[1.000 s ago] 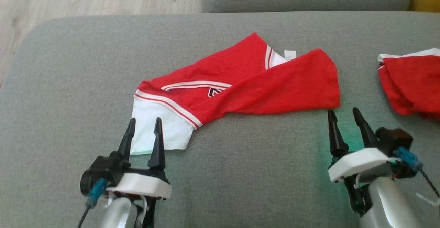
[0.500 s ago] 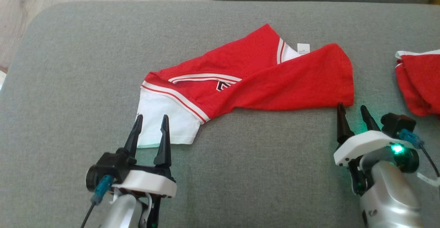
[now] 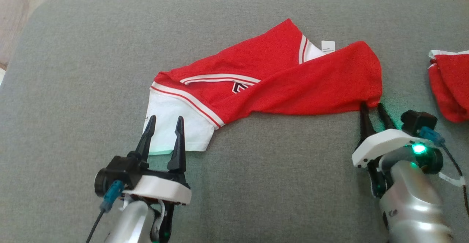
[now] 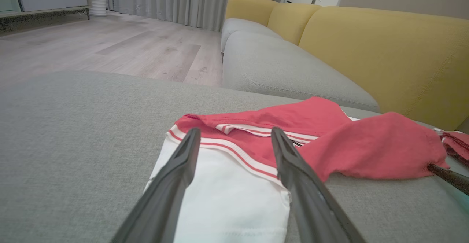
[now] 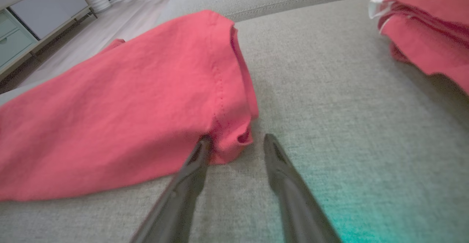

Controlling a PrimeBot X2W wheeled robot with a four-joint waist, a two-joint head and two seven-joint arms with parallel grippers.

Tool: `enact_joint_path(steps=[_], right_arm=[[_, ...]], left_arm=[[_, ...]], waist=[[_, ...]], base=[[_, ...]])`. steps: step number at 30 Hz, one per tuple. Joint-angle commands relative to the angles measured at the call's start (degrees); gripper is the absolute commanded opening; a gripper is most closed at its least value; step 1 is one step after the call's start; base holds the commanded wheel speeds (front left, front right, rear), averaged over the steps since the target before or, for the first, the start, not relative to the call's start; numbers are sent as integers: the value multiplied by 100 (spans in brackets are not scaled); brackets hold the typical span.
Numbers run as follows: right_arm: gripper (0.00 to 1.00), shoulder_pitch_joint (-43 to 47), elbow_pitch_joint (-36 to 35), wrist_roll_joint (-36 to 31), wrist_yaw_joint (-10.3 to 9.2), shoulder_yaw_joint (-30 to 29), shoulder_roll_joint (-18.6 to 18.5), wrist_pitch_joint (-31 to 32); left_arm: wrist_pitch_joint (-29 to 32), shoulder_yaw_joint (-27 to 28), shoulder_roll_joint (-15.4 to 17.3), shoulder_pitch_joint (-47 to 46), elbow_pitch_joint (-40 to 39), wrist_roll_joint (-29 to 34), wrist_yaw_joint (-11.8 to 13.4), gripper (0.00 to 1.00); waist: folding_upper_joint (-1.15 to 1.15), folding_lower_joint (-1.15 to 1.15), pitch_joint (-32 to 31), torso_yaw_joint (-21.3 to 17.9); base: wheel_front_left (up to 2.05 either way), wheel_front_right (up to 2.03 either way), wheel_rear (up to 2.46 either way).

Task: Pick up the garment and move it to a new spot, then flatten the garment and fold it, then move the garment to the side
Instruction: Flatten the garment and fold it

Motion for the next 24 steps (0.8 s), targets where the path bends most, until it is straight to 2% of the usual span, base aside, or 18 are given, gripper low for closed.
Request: enact_joint_path(steps=[1, 6, 12, 19, 24], right_arm=[[0, -173, -15, -36, -5, 216, -3, -100], [0, -168, 61, 26, -5, 357, -3, -167], [0, 188, -293, 305, -5, 698, -3, -206], [0, 670, -1049, 293, -5, 656, -3, 39], [0, 1239, -2170, 217, -5, 450, -3, 690]], left_arm=[[-71, 132, 7, -271, -131, -51, 35, 100], [-71, 172, 7, -252, -99, -52, 46, 100], [-71, 290, 7, -88, -103, -71, 40, 100], [-71, 331, 7, 129, -155, -153, 52, 100], [-71, 348, 6, 273, -204, -214, 86, 100]], waist=[[0, -1, -2, -36], [0, -1, -113, -179], [0, -1, -472, -511], [0, -1, -820, -741], [0, -1, -998, -815]], base=[[0, 0, 0], [0, 0, 0], [0, 0, 0], [0, 0, 0], [0, 0, 0]])
